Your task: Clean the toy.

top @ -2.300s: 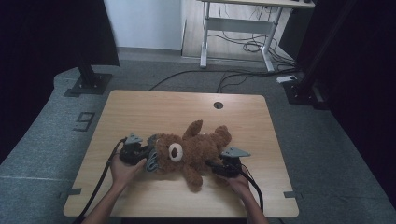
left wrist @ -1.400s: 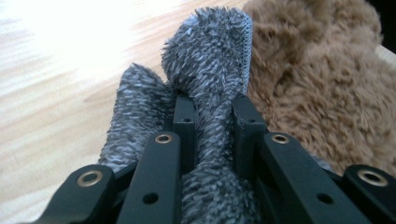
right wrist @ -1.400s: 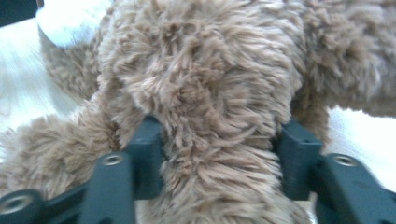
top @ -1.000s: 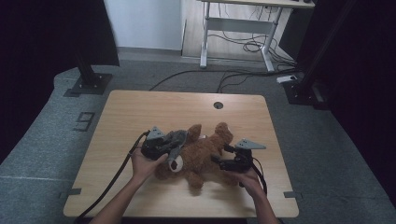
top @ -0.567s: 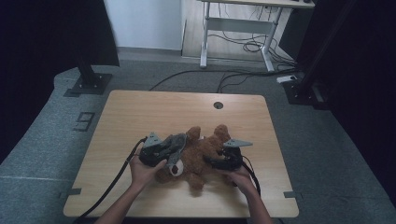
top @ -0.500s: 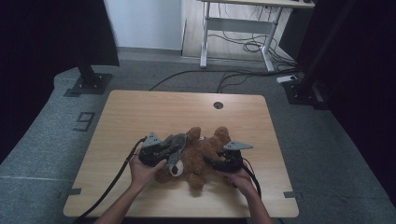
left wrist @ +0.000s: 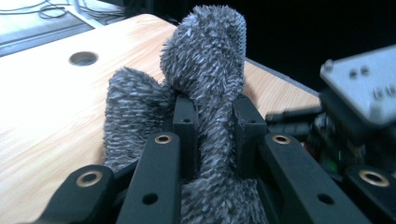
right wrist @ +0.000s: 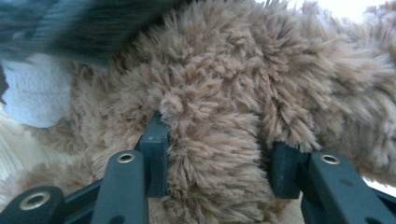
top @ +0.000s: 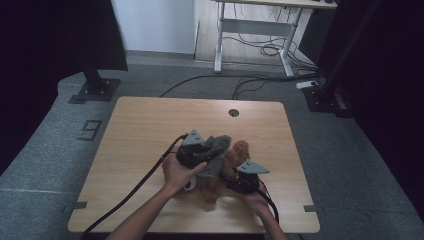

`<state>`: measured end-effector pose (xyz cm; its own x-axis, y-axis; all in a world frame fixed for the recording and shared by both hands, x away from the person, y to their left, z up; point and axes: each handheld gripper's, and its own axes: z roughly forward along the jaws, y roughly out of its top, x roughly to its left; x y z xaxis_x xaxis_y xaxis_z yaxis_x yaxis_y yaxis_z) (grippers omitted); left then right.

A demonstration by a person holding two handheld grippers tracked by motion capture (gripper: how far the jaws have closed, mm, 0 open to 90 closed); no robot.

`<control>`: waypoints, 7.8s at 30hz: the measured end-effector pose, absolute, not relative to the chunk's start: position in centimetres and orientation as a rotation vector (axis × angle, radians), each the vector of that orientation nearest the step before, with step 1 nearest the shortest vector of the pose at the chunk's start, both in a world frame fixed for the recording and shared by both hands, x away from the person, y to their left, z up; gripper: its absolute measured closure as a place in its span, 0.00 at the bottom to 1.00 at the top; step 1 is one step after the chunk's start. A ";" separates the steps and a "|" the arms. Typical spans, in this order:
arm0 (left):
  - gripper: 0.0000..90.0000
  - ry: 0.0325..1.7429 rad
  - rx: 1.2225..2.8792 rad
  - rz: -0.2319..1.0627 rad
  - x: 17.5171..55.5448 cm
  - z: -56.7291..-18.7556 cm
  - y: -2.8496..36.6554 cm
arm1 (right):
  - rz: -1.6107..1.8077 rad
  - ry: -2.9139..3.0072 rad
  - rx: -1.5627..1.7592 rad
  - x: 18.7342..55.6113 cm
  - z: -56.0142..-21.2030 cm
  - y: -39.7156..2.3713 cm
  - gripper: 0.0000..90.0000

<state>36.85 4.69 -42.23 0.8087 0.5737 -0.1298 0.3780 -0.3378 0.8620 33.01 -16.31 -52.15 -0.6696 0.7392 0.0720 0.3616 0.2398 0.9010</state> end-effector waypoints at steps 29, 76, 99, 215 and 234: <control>0.83 0.945 1.938 0.333 37.3 -46.0 14.6 | 1.392 2.110 1.035 33.1 -52.5 -16.2 0.57; 0.83 0.967 1.933 0.334 36.0 -46.2 16.8 | 1.372 2.064 1.068 32.8 -52.7 -16.0 0.57; 0.83 0.895 1.898 0.175 30.5 -47.3 18.8 | 1.371 2.014 1.118 33.8 -52.9 -16.0 0.58; 0.84 0.938 1.920 0.301 34.9 -46.2 17.0 | 1.381 2.229 0.902 31.7 -51.3 -18.4 0.64; 0.83 0.642 1.920 0.170 33.2 -41.2 7.9 | 1.404 2.217 0.888 31.7 -51.5 -18.6 0.64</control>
